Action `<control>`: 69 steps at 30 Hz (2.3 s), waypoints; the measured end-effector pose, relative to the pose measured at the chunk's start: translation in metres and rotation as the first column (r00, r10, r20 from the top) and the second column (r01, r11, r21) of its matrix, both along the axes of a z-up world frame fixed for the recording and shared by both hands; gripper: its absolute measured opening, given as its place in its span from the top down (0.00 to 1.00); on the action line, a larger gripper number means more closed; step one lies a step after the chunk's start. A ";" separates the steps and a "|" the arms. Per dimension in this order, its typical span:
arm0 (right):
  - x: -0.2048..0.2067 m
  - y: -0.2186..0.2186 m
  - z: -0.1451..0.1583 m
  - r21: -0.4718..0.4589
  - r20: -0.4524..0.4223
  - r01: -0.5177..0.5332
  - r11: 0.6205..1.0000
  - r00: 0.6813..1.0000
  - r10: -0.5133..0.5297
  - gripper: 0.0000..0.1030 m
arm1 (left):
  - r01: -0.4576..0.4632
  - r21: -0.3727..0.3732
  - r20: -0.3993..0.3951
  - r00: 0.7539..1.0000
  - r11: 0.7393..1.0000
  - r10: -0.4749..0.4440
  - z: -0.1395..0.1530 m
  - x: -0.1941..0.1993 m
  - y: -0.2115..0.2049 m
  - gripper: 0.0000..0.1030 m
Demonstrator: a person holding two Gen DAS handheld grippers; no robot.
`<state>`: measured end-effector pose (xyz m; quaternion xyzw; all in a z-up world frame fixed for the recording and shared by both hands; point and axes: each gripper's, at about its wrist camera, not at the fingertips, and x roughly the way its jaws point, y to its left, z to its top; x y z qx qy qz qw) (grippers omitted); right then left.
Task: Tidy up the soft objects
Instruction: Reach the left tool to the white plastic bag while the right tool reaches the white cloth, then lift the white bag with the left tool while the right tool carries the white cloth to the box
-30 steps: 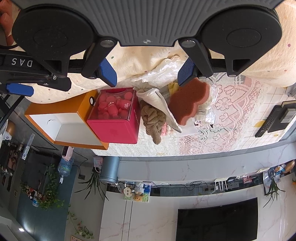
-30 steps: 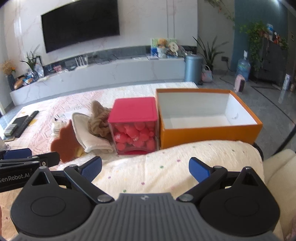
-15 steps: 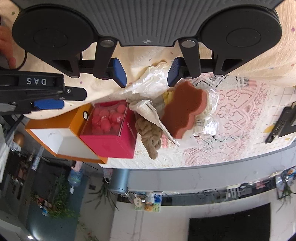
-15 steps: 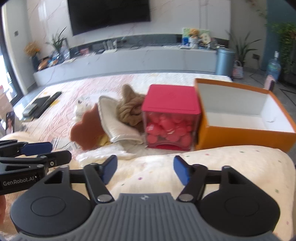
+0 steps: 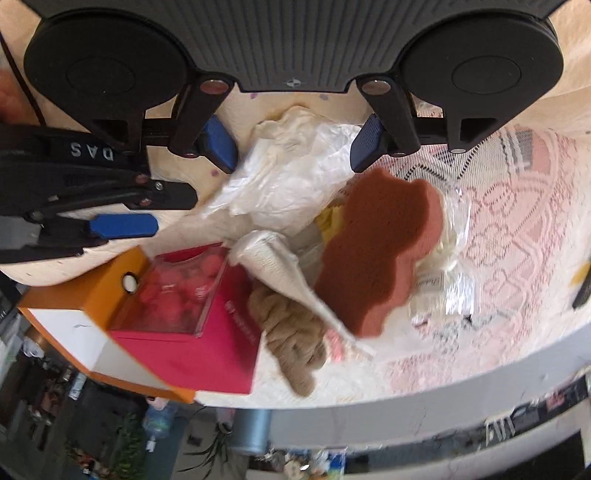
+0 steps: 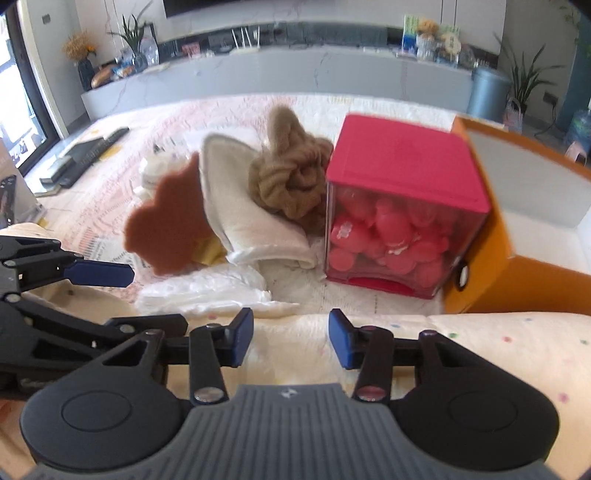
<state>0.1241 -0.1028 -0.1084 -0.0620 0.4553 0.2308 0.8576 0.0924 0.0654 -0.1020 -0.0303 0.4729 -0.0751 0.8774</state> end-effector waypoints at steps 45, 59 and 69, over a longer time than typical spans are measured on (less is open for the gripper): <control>0.029 0.057 0.007 0.014 0.149 -0.125 0.992 0.981 0.122 0.50 | -0.355 -0.107 0.191 0.909 0.929 0.369 0.032 -0.035 0.068 0.78; 0.037 0.063 0.012 0.020 0.166 -0.135 0.991 0.978 0.130 0.92 | -0.345 -0.119 0.194 0.912 0.931 0.363 0.028 -0.040 0.069 0.78; -0.003 0.025 0.072 0.168 0.222 -0.114 0.979 0.972 0.075 0.92 | -0.356 -0.128 0.251 0.891 0.926 0.378 0.059 -0.058 0.055 0.78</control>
